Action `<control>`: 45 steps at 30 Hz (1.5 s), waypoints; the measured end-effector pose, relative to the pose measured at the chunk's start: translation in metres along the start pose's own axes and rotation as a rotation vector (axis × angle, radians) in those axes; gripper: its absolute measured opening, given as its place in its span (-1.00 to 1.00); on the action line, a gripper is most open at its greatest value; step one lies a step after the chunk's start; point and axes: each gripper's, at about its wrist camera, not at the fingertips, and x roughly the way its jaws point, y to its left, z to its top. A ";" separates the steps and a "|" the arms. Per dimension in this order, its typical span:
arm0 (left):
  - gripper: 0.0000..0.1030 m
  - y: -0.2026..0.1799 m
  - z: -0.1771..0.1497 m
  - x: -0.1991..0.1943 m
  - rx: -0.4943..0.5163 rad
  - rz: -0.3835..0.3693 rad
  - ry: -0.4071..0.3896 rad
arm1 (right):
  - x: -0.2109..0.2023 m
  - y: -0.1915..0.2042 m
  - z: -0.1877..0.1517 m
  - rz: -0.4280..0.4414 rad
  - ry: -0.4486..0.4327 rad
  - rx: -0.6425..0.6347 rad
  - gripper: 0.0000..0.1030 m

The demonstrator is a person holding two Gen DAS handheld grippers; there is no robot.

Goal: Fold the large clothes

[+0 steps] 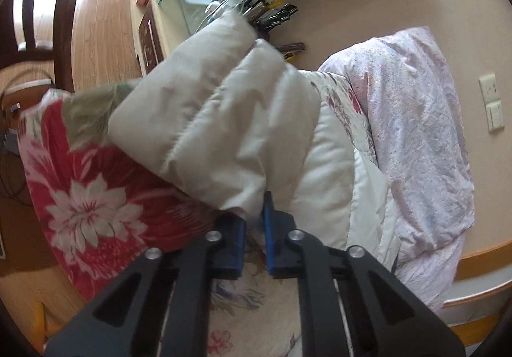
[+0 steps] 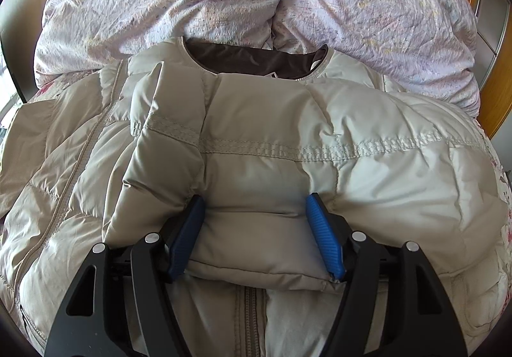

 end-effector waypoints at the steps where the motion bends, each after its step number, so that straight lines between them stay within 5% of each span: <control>1: -0.89 -0.008 0.000 -0.003 0.026 0.010 -0.011 | 0.000 0.000 0.000 0.000 0.000 0.000 0.32; 4: -0.91 -0.048 0.002 -0.026 0.145 -0.001 -0.071 | 0.000 0.000 0.000 -0.002 0.000 -0.003 0.32; 11: -0.91 -0.167 -0.031 -0.073 0.438 -0.164 -0.126 | 0.001 0.002 -0.001 -0.002 0.003 -0.009 0.32; 19: -0.91 -0.276 -0.138 -0.073 0.747 -0.387 0.018 | -0.005 -0.009 0.002 0.057 0.050 -0.004 0.34; 23: -0.91 -0.308 -0.201 -0.056 0.878 -0.455 0.133 | -0.030 -0.036 -0.012 0.045 -0.009 0.051 0.38; 30: -0.84 -0.331 -0.285 -0.007 1.047 -0.421 0.269 | -0.070 -0.097 -0.012 -0.077 -0.118 0.109 0.39; 34: -0.39 -0.336 -0.321 0.015 1.129 -0.389 0.330 | -0.076 -0.121 -0.012 -0.083 -0.123 0.169 0.39; 37: 0.05 -0.330 -0.323 0.010 1.134 -0.413 0.343 | -0.082 -0.130 -0.012 -0.055 -0.137 0.198 0.28; 41: 0.15 -0.317 -0.303 -0.005 1.130 -0.373 0.244 | -0.097 -0.128 -0.010 0.046 -0.185 0.199 -0.20; 45: 0.21 -0.294 -0.269 -0.012 1.114 -0.282 0.178 | -0.089 -0.104 -0.005 0.203 -0.144 0.124 -0.55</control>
